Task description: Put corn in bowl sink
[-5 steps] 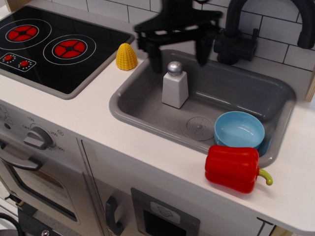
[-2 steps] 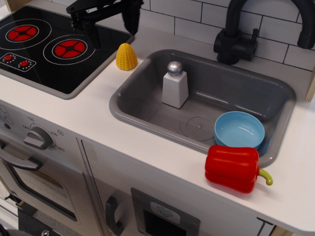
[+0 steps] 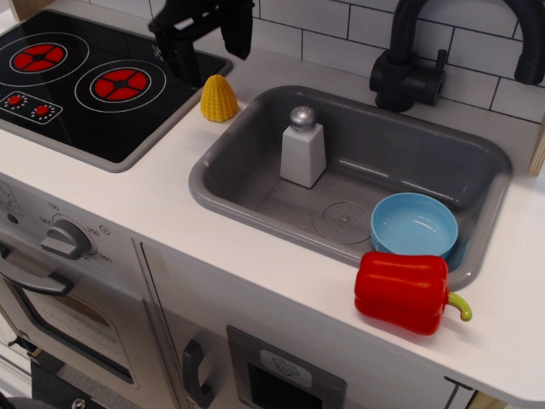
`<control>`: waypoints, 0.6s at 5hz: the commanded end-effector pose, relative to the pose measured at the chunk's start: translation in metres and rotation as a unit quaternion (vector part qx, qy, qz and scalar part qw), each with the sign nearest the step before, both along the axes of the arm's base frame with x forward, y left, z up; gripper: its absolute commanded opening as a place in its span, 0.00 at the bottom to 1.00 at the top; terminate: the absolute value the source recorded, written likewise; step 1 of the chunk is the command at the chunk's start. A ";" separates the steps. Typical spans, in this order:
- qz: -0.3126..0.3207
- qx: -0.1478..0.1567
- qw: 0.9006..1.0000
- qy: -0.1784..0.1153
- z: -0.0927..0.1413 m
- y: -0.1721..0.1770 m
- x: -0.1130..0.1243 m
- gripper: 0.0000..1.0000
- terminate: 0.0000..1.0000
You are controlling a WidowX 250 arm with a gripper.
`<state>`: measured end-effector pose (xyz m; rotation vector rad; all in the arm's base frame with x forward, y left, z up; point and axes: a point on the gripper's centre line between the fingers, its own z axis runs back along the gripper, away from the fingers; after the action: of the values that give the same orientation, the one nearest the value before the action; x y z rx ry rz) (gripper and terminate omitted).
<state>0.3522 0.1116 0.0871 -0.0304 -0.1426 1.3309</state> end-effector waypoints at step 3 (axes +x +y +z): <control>0.060 0.035 0.998 0.007 -0.031 0.000 0.006 1.00 0.00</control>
<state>0.3619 0.1189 0.0398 0.0710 -0.1303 1.4452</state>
